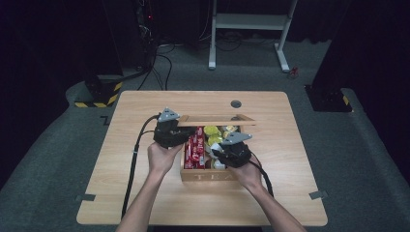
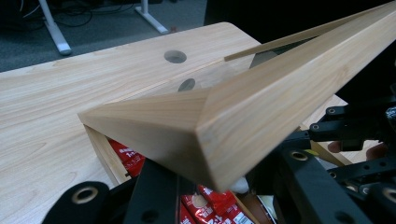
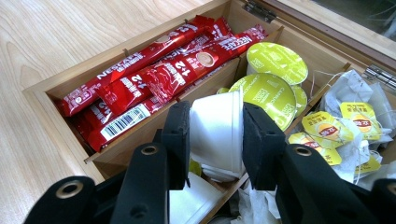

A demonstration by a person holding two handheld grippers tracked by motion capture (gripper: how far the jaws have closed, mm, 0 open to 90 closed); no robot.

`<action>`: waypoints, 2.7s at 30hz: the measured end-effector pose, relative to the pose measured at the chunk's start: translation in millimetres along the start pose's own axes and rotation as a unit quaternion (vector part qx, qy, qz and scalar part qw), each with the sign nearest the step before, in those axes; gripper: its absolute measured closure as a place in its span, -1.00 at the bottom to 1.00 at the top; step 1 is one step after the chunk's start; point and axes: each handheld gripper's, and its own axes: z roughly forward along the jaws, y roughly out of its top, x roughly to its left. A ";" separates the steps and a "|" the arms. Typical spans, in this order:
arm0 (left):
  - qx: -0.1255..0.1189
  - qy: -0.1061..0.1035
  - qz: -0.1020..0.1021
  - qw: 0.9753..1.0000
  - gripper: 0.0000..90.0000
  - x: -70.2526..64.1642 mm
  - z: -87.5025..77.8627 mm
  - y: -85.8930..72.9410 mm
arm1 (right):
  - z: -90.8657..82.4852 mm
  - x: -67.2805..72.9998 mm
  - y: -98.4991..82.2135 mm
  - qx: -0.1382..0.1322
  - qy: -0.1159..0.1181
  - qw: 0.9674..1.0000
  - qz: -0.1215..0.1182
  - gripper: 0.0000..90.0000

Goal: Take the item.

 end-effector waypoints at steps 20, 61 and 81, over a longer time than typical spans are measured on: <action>-0.001 0.000 -0.003 1.000 0.55 -0.1 0.1 0.2 | -20.8 -4.2 -1.1 -0.021 0.001 1.000 0.015 0.45; -0.001 0.002 -0.003 1.000 0.55 -0.4 0.2 0.4 | -87.1 -55.9 -45.1 -0.058 -0.053 0.993 0.083 0.45; -0.003 0.001 -0.002 1.000 0.56 -1.9 -2.6 1.7 | -101.2 -96.0 -91.4 -0.052 -0.109 0.982 0.145 0.45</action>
